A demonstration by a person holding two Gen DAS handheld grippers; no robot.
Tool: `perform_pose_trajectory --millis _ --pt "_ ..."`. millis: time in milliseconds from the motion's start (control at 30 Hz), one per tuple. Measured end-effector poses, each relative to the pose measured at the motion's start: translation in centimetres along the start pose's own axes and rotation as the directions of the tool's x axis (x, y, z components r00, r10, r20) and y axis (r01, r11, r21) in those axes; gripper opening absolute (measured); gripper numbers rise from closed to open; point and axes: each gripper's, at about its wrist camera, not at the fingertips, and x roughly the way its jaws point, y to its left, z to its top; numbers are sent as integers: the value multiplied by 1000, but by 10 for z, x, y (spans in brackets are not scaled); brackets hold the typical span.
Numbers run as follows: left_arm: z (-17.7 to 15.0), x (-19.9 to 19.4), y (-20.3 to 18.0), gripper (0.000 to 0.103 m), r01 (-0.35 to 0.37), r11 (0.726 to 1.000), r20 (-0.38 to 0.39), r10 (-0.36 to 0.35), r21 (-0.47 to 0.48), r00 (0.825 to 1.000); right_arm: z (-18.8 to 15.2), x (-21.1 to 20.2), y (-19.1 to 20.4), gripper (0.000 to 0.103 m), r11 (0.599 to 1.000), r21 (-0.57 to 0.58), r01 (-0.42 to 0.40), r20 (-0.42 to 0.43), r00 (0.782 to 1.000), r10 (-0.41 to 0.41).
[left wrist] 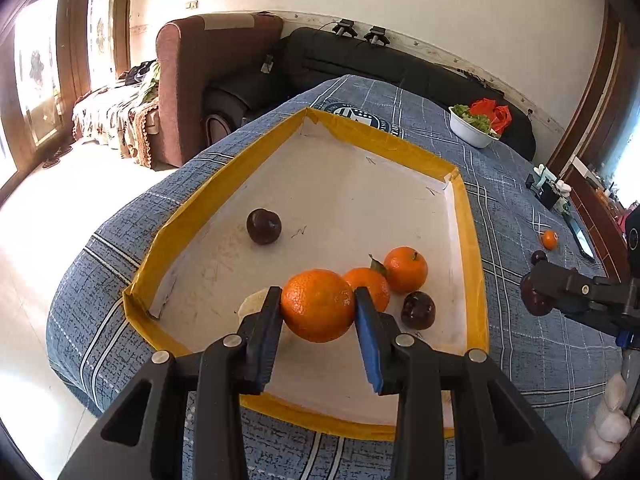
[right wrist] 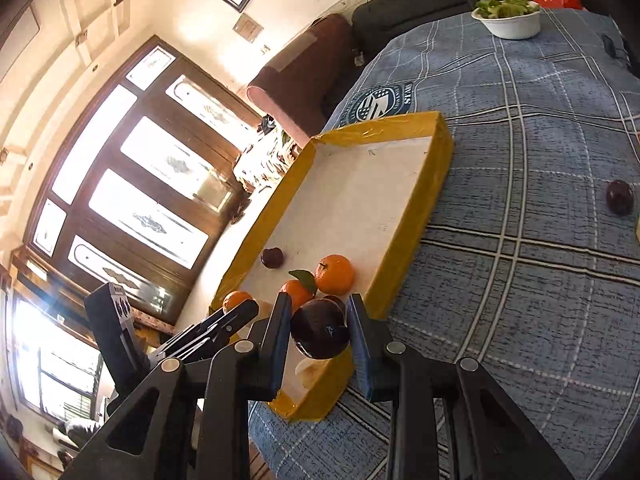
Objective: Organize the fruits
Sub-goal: 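Carry the orange and plum into the yellow tray and open both tools, then withdraw both tools from the tray toward the remaining fruit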
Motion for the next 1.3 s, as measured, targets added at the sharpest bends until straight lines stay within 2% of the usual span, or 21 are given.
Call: perform_pose_trajectory --millis 200,333,467,700,833,967,1067,1133,1200,1300 --pt "-2 1 4 35 39 999 -4 -39 -8 999 -2 28 20 32 998 -54 31 -41 999 -34" --pt "-3 3 -5 35 73 997 -11 -73 10 997 7 39 21 32 996 -66 60 -39 997 -63" --pt "-1 10 -11 35 75 997 -16 -74 28 997 20 49 26 32 989 -96 115 -26 993 -118" --pt "36 16 -5 35 47 999 24 -47 25 999 34 64 31 32 960 -167 225 6 974 -227" --pt "64 40 -1 35 30 999 -15 -29 14 999 42 76 27 32 934 -196 300 29 954 -300" --pt "82 71 3 35 23 1000 -91 -24 -13 996 49 89 19 32 926 -198 323 17 945 -326" --pt "83 86 5 35 24 999 -138 -29 -38 990 52 96 19 32 922 -202 329 5 942 -335" --pt "81 87 8 40 31 998 -146 -39 -53 989 52 99 18 33 920 -205 333 2 941 -340" --pt "82 79 10 55 39 998 -121 -46 -55 992 52 99 20 33 918 -208 338 11 939 -343" --pt "83 66 12 63 41 997 -81 -46 -63 996 53 95 23 41 926 -193 324 22 945 -326"
